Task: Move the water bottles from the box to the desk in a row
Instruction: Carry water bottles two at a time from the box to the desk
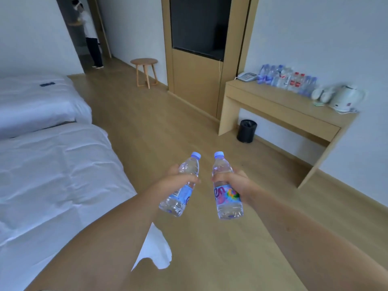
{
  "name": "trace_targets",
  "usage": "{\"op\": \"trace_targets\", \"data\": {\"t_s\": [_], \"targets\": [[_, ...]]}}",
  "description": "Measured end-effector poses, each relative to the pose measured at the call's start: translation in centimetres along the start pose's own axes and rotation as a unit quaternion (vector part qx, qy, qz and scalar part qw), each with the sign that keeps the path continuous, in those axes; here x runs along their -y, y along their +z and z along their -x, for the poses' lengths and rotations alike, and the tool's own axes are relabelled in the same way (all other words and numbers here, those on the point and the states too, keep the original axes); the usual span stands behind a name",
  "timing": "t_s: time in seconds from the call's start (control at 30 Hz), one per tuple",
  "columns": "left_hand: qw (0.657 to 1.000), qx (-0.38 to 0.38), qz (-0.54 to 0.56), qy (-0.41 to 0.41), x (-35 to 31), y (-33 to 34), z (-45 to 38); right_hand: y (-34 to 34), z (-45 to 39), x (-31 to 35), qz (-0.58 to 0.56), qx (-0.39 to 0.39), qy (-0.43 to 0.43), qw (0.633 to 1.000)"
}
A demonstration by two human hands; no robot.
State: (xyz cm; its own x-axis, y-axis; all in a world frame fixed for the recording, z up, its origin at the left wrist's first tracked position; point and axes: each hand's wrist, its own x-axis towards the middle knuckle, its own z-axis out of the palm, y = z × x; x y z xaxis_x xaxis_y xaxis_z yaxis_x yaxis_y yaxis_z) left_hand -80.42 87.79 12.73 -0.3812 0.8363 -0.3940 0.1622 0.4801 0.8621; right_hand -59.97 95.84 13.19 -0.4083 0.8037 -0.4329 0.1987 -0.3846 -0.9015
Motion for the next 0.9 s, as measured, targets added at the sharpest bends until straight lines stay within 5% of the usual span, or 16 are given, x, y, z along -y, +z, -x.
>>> {"op": "trace_targets", "data": {"t_s": [0.9], "targets": [[0.994,0.086,-0.067,0.016,-24.8,12.2,-41.2,-20.7,-38.2,17.5,-0.052,-0.038,-0.037,0.997]]}}
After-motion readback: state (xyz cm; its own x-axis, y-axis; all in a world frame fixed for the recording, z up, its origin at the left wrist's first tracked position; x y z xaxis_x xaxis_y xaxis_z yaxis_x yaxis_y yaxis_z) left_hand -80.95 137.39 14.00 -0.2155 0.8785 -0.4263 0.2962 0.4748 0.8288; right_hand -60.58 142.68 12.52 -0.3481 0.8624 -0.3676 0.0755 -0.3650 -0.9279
